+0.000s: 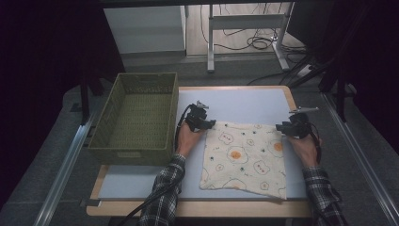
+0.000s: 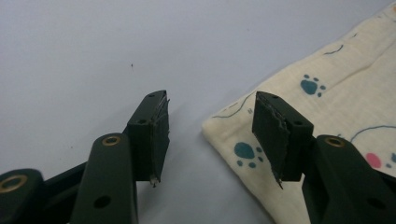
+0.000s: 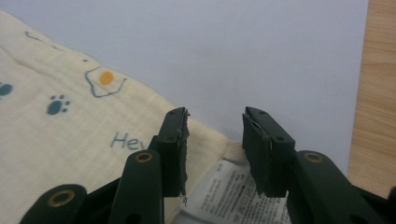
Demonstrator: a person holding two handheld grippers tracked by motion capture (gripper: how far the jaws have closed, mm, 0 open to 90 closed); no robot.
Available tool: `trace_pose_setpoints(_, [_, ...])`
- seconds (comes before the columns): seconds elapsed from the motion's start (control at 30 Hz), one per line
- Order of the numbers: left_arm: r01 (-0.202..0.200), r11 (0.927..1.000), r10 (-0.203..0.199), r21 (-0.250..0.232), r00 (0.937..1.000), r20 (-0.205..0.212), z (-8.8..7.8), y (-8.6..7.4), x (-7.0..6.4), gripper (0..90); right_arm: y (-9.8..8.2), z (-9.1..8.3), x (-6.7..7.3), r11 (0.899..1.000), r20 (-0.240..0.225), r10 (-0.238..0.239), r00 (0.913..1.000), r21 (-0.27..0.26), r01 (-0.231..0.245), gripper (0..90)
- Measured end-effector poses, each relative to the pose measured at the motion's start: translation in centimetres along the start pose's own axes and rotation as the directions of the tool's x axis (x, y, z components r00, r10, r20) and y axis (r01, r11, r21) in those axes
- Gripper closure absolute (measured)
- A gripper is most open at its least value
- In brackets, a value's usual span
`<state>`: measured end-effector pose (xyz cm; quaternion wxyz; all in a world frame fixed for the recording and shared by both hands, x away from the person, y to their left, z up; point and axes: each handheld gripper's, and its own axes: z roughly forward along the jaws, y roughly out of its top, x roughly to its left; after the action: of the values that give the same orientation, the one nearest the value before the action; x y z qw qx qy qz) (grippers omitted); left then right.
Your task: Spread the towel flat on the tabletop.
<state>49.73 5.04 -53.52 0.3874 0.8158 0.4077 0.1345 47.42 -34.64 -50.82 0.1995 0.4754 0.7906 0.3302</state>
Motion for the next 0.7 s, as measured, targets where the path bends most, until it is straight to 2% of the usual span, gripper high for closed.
trace_pose_setpoints(0.07, [-0.018, 0.9998, 0.019, 0.009, 0.9995, -0.027, 0.2, -0.1, 0.0, 46.0, -0.1, 0.5, -0.1, 1.000, -0.003, -0.003, 1.0000, 0.016, 0.003, 60.4])
trace_pose_setpoints(0.13, [-0.027, 0.9996, 0.027, 0.001, 0.9993, -0.024, 0.3, -0.3, 0.1, 45.8, -0.2, 0.8, 0.1, 1.000, -0.003, -0.024, 0.9997, 0.005, 0.024, 63.1])
trace_pose_setpoints(0.2, [-0.031, 0.9995, 0.031, 0.000, 0.9993, -0.020, 0.3, -0.3, 0.1, 46.9, -0.2, 0.8, 0.1, 1.000, -0.010, -0.019, 0.9998, 0.005, 0.019, 68.7])
trace_pose_setpoints(0.27, [-0.037, 0.9993, 0.037, -0.002, 0.9993, -0.004, 0.3, -0.3, -0.1, 55.8, -0.3, 0.7, 0.3, 1.000, -0.030, -0.007, 0.9995, 0.005, 0.008, 78.1])
trace_pose_setpoints(0.3, [-0.025, 0.9997, 0.025, -0.003, 0.9997, 0.001, 0.3, -0.4, -0.3, 59.1, -0.3, 0.7, 0.4, 1.000, -0.035, -0.002, 0.9994, 0.007, 0.002, 80.5])
trace_pose_setpoints(0.33, [-0.015, 0.9999, 0.015, -0.004, 0.9999, 0.008, 0.3, -0.4, -0.5, 66.9, -0.4, 0.7, 0.5, 1.000, -0.040, 0.000, 0.9992, 0.007, 0.000, 83.4])
trace_pose_setpoints(0.43, [0.007, 1.0000, -0.006, -0.005, 0.9992, 0.040, 0.3, -0.4, -0.8, 84.6, -0.3, 0.5, 0.7, 1.000, -0.045, -0.015, 0.9989, 0.021, 0.016, 86.3])
trace_pose_setpoints(0.5, [-0.020, 0.9997, 0.020, 0.010, 0.9995, 0.024, 0.2, -0.1, -1.0, 87.7, -0.3, 0.3, 1.1, 0.998, -0.030, -0.043, 0.9986, 0.034, 0.044, 87.2])
trace_pose_setpoints(0.57, [-0.039, 0.9992, 0.039, 0.002, 0.9991, -0.014, 0.1, 0.3, -1.1, 88.1, 0.0, 0.1, 1.2, 0.998, -0.012, -0.053, 0.9985, 0.021, 0.053, 87.6])
trace_pose_setpoints(0.7, [-0.022, 0.9991, 0.020, -0.036, 0.9986, -0.050, -0.6, 1.9, 0.0, 88.1, 1.1, -0.3, 0.7, 0.999, -0.002, -0.041, 0.9992, -0.020, 0.041, 87.7])
